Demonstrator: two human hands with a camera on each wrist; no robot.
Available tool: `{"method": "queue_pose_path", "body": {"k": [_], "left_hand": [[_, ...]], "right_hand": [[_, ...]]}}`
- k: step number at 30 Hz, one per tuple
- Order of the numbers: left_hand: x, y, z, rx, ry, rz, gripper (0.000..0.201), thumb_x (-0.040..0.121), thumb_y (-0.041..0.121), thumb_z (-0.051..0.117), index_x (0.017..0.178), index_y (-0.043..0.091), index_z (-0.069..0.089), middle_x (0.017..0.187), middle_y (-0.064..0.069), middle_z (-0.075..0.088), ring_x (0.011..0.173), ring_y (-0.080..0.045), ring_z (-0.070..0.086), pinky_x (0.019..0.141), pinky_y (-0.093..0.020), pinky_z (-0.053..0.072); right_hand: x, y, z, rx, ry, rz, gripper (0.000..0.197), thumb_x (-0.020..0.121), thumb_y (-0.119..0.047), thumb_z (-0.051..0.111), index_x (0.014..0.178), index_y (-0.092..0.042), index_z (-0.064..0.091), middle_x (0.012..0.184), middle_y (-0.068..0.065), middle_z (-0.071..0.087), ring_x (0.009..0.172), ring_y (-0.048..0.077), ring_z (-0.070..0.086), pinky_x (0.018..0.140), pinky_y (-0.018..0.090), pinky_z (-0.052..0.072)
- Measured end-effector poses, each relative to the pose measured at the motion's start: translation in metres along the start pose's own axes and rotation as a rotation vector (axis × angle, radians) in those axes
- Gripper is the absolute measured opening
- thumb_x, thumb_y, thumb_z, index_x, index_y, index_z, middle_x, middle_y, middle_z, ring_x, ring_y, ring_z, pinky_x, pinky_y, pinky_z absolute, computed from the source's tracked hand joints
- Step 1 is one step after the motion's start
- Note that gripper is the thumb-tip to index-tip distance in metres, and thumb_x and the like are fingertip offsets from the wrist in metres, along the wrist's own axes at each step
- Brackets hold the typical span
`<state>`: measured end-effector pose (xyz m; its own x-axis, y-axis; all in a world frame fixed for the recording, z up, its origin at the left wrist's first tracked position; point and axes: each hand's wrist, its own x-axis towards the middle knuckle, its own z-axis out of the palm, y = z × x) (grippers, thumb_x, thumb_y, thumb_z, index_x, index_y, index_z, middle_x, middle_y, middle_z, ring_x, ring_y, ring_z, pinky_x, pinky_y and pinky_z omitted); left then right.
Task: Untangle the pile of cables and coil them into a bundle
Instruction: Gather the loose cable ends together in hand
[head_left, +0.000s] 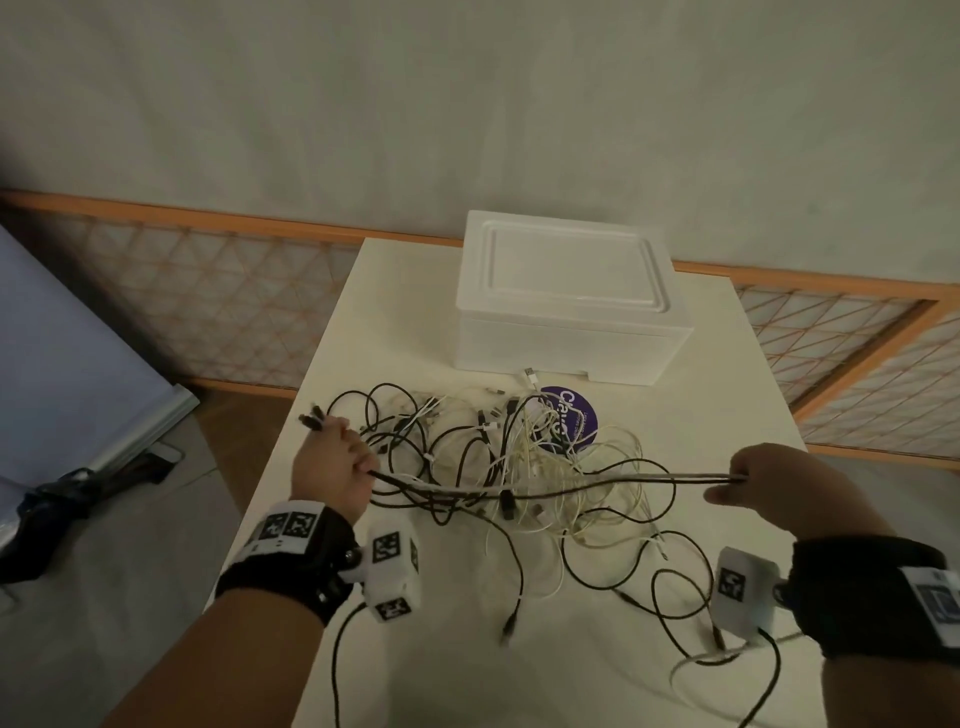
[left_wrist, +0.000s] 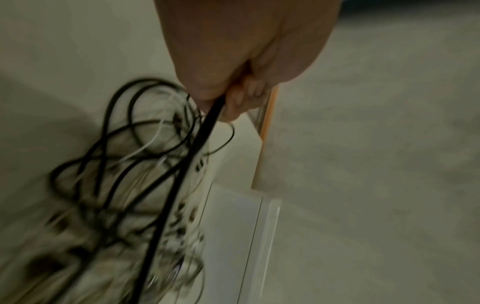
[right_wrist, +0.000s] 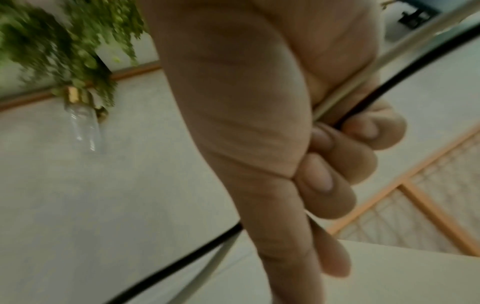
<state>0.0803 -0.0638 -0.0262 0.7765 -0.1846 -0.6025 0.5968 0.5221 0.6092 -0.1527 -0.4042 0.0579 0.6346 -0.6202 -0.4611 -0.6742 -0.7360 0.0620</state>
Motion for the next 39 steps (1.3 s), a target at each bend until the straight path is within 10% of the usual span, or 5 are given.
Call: {"method": "queue_pose_path", "body": {"k": [6,12,22,33,39], "left_hand": [[-0.020,-0.036,0.028,0.098,-0.074,-0.053,0.034,0.104,0.026,0.033,0.075,0.016,0.047,0.045,0.007,0.034,0.038,-0.007,0.030,0.042,-0.021,0.027],[-0.016,-0.050,0.034,0.154,-0.083,-0.089,0.024,0.100,0.012,0.039,0.078,0.015,0.049,0.052,0.004,0.038,0.040,-0.007,0.032,0.040,-0.020,0.030],[-0.028,-0.056,0.035,0.609,-0.212,-0.260,0.019,0.096,0.006,0.043,0.086,0.007,0.059,0.059,-0.003,0.046,0.042,-0.009,0.031,0.040,-0.022,0.027],[-0.038,-0.045,0.030,0.822,-0.615,-0.234,0.015,0.087,0.001,0.062,0.080,0.013,0.061,0.063,-0.003,0.059,0.037,-0.007,0.026,0.041,-0.020,0.015],[-0.030,-0.051,0.030,1.189,-0.497,0.113,0.011,0.082,0.012,0.071,0.078,0.022,0.070,0.078,0.002,0.068,0.077,-0.010,0.063,0.074,-0.024,0.049]], "right_hand": [[0.004,-0.007,0.004,0.135,-0.018,-0.048,0.102,0.056,-0.053,0.084,0.141,-0.025,0.036,0.143,0.004,0.042,0.130,0.025,0.041,0.108,0.042,0.033],[0.001,-0.114,0.003,0.437,0.301,-0.395,0.022,0.089,-0.019,0.057,0.110,-0.021,0.065,0.112,0.000,0.066,0.095,0.015,0.061,0.078,0.022,0.043],[0.016,-0.221,0.052,0.475,-0.248,-0.429,0.044,0.098,-0.036,0.040,0.099,0.000,0.065,0.090,0.017,0.068,0.066,0.023,0.061,0.060,0.031,0.051],[-0.012,-0.179,-0.012,1.382,0.071,-0.417,0.017,0.095,-0.013,0.051,0.092,-0.001,0.062,0.071,0.003,0.063,0.051,0.009,0.048,0.048,0.018,0.042],[-0.010,-0.132,-0.030,1.557,0.427,-0.311,0.018,0.097,-0.012,0.047,0.100,-0.010,0.065,0.064,0.001,0.053,0.047,0.011,0.042,0.045,0.023,0.037]]}}
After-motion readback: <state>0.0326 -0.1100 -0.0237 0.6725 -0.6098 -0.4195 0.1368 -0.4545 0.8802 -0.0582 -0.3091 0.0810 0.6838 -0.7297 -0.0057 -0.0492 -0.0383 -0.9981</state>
